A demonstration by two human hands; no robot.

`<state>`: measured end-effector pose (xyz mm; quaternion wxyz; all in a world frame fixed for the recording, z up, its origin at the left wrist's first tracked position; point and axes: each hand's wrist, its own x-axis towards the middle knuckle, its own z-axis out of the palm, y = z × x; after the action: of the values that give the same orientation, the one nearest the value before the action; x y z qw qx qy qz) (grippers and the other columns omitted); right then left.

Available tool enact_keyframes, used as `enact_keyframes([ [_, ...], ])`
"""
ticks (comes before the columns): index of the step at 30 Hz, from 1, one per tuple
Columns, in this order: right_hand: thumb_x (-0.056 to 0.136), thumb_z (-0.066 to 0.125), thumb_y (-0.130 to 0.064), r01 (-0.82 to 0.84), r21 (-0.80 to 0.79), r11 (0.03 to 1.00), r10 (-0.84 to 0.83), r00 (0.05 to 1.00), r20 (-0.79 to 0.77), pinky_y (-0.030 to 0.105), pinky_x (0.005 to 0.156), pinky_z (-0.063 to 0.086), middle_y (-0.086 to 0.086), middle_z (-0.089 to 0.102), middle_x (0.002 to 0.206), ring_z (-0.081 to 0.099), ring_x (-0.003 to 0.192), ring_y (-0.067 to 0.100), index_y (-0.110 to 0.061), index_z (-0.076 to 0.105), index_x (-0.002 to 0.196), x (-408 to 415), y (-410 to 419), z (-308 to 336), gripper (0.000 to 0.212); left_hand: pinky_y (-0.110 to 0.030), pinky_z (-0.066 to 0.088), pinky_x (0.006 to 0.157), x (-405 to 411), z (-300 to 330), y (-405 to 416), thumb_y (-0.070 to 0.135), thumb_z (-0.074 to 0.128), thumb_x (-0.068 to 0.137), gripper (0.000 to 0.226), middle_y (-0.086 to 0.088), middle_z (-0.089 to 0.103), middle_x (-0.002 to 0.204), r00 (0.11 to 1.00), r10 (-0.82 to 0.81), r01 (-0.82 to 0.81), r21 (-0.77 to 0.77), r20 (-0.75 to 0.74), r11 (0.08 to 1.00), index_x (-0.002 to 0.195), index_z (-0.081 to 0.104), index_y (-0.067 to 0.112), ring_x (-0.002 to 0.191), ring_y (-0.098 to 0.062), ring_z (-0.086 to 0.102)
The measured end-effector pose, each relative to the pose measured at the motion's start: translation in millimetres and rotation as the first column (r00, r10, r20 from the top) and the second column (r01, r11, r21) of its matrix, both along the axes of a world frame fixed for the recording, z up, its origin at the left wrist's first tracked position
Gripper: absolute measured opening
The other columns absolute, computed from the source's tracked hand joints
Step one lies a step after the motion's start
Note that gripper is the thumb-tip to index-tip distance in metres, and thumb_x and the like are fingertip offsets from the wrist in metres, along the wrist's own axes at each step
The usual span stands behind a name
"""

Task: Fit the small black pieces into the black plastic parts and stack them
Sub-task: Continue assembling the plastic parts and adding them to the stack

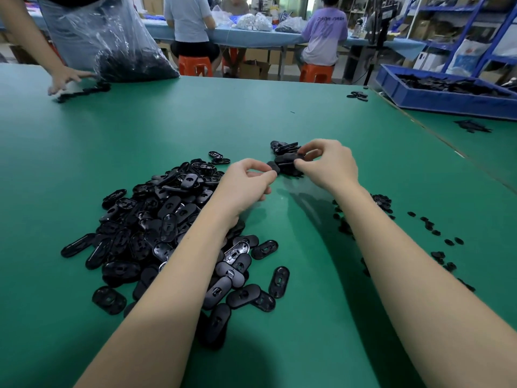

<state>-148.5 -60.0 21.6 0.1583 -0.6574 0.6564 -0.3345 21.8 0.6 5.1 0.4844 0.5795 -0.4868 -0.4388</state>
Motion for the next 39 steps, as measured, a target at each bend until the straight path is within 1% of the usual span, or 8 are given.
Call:
enact_keyframes([
  [7,0.081,0.069,-0.033,0.068,0.104,0.992,-0.058,0.993,-0.100,0.028,0.079,0.045,-0.004,0.073,0.112,0.064,0.110,0.022,-0.036,0.071,0.111,7,-22,-3,0.030,-0.030,0.059,0.074,1,-3,-1,0.026,0.069,0.091,0.003,0.003,0.069,0.083,0.996,-0.047,0.048,-0.004,0.082,0.999,0.090,0.069,0.022,0.075,-0.011,0.071],
  [13,0.083,0.070,-0.034,-0.096,0.117,0.988,0.106,0.991,-0.082,0.027,0.074,0.048,-0.015,0.071,0.088,0.065,0.094,0.013,-0.034,0.073,0.091,-6,10,1,0.009,-0.035,0.059,0.078,1,-5,-3,0.028,0.068,0.091,0.003,0.006,0.071,0.081,0.992,-0.045,0.047,-0.013,0.122,0.999,0.090,0.069,0.025,0.082,-0.017,0.075],
  [18,0.081,0.082,-0.032,-0.499,0.474,0.725,0.599,0.797,-0.077,0.024,0.073,0.047,-0.014,0.070,0.076,0.060,0.070,0.007,-0.034,0.078,0.090,-11,55,10,0.010,-0.043,0.060,0.087,1,-4,-1,0.027,0.067,0.091,0.003,0.004,0.073,0.082,0.986,-0.051,0.055,-0.018,0.160,0.998,0.091,0.069,0.026,0.084,-0.017,0.075],
  [23,0.080,0.085,-0.026,-0.649,0.533,0.543,0.743,0.667,0.057,0.028,0.075,0.046,-0.003,0.074,0.080,0.058,0.070,0.007,-0.028,0.078,0.101,2,75,15,0.022,-0.042,0.060,0.086,-1,-3,2,0.026,0.067,0.092,0.002,0.002,0.073,0.085,0.974,-0.059,0.069,-0.035,0.219,0.997,0.091,0.068,0.025,0.084,-0.015,0.074],
  [30,0.079,0.085,-0.020,-0.632,0.439,0.639,0.703,0.711,0.002,0.017,0.060,0.044,-0.007,0.069,0.075,0.052,0.056,0.003,-0.027,0.071,0.081,-3,69,10,0.015,-0.038,0.059,0.084,-3,-1,6,0.026,0.067,0.091,0.003,0.000,0.074,0.087,0.962,-0.058,0.072,-0.043,0.265,0.996,0.093,0.069,0.024,0.083,-0.015,0.074],
  [33,0.080,0.083,-0.019,-0.618,0.309,0.723,0.649,0.761,0.002,0.023,0.064,0.046,-0.008,0.069,0.080,0.051,0.056,0.005,-0.029,0.069,0.079,-20,64,10,0.017,-0.030,0.057,0.073,-3,3,7,0.025,0.065,0.093,0.007,-0.001,0.076,0.092,0.961,-0.095,0.103,-0.018,0.259,0.995,0.097,0.069,0.020,0.077,-0.011,0.073],
  [36,0.080,0.084,-0.025,-0.575,0.115,0.810,0.570,0.818,0.078,0.025,0.059,0.039,-0.013,0.056,0.071,0.043,0.055,0.008,-0.031,0.069,0.079,-33,57,7,0.017,-0.019,0.052,0.058,-6,8,11,0.020,0.064,0.097,0.015,-0.004,0.075,0.095,0.965,-0.251,0.246,0.075,0.077,0.966,0.107,0.069,0.009,0.074,-0.013,0.068],
  [39,0.082,0.083,-0.023,-0.573,0.034,0.819,0.563,0.812,0.155,0.036,0.061,0.043,-0.012,0.055,0.071,0.045,0.063,0.017,-0.026,0.070,0.082,-37,57,6,0.014,-0.018,0.054,0.063,-7,11,16,0.011,0.067,0.094,0.017,-0.007,0.074,0.090,0.921,-0.377,0.386,0.110,-0.101,0.916,0.110,0.069,0.007,0.078,-0.016,0.069],
])
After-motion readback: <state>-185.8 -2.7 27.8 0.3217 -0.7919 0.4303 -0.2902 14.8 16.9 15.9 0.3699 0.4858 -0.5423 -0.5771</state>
